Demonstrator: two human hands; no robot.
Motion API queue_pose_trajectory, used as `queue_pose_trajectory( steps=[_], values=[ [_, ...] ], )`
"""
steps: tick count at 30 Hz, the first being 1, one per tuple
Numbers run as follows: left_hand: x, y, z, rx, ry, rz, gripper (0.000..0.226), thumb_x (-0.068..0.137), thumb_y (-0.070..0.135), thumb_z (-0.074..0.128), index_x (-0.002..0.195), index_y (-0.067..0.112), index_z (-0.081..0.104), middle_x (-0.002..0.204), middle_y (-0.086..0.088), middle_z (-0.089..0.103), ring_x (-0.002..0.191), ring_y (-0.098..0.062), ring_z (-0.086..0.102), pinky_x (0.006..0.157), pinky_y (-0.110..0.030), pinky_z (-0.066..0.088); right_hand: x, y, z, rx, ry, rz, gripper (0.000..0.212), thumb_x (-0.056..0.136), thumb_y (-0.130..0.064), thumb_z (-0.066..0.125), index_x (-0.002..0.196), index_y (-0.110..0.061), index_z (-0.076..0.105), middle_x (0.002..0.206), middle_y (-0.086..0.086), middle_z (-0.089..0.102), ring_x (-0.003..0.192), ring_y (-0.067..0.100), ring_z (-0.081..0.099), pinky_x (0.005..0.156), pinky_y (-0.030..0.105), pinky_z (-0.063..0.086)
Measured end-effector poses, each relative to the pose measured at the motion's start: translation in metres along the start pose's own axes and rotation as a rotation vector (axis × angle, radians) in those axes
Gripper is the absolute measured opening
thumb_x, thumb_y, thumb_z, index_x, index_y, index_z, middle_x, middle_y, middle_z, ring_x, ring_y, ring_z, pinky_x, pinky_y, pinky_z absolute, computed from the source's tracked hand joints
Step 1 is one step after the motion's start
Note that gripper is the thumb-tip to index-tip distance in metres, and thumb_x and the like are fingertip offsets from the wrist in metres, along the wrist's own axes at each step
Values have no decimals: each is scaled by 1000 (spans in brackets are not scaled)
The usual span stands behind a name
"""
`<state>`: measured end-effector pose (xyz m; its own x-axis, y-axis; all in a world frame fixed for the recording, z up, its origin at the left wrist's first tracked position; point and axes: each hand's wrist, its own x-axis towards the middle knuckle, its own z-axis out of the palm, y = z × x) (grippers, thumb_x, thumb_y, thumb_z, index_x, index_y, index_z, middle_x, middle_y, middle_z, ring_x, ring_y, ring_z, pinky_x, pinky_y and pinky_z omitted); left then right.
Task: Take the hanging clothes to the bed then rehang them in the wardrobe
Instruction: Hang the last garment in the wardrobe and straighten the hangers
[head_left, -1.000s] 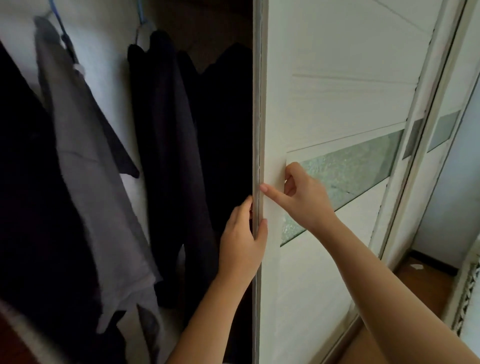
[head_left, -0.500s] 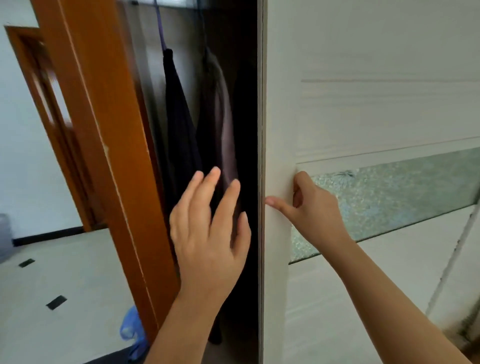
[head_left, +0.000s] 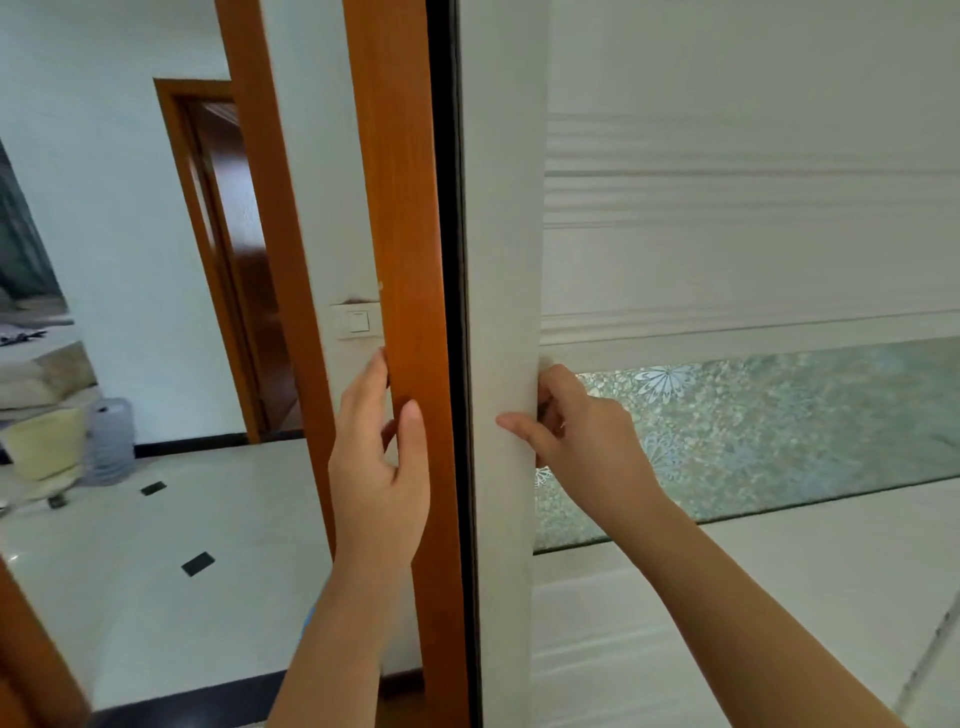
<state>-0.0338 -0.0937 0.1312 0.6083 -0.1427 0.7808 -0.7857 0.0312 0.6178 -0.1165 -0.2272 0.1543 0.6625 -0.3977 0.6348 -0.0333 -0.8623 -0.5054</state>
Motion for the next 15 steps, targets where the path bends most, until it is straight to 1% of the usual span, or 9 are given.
queue_pose_trajectory(
  steps=[2, 4, 6, 9, 13, 15],
  values=[
    [0, -3, -2, 4, -9, 7, 42, 93, 27, 43, 131, 38, 27, 134, 25, 36, 120, 23, 32, 100, -6, 35, 0, -5, 6, 18, -7, -15, 27, 83, -35, 62, 92, -12, 50, 75, 11, 65, 68, 28, 65, 66, 43, 53],
    [0, -4, -1, 12, -3, 6, 45, 94, 21, 44, 129, 41, 25, 126, 37, 31, 115, 29, 30, 98, -1, 32, -1, -7, 9, 38, -3, -28, 25, 83, -33, 62, 91, -12, 50, 73, 11, 65, 67, 28, 64, 65, 44, 54],
    [0, -2, 1, 11, 14, -5, 48, 93, 18, 45, 125, 48, 25, 120, 42, 30, 111, 31, 32, 94, 3, 33, -1, -7, 9, 38, 3, -28, 27, 84, -34, 62, 92, -10, 50, 72, 11, 65, 66, 27, 64, 65, 44, 53],
    [1, -1, 2, -31, 28, -20, 54, 92, 14, 46, 117, 57, 25, 115, 44, 33, 108, 30, 35, 91, 5, 33, -1, -7, 8, 43, -17, -25, 30, 84, -35, 61, 93, -8, 49, 72, 12, 64, 66, 28, 64, 64, 43, 53],
    [1, -1, 2, -49, 35, -27, 56, 91, 13, 48, 114, 59, 26, 115, 44, 33, 107, 29, 36, 88, 6, 33, -1, -7, 9, 34, -18, -53, 28, 84, -35, 60, 89, -11, 47, 70, 11, 64, 65, 27, 63, 62, 42, 52],
    [1, -1, 2, -49, 32, -30, 54, 91, 14, 48, 114, 58, 27, 116, 43, 35, 109, 27, 37, 90, 4, 35, -2, -6, 8, 32, -9, -63, 26, 85, -34, 61, 89, -12, 48, 69, 9, 63, 64, 26, 63, 62, 42, 51]
  ],
)
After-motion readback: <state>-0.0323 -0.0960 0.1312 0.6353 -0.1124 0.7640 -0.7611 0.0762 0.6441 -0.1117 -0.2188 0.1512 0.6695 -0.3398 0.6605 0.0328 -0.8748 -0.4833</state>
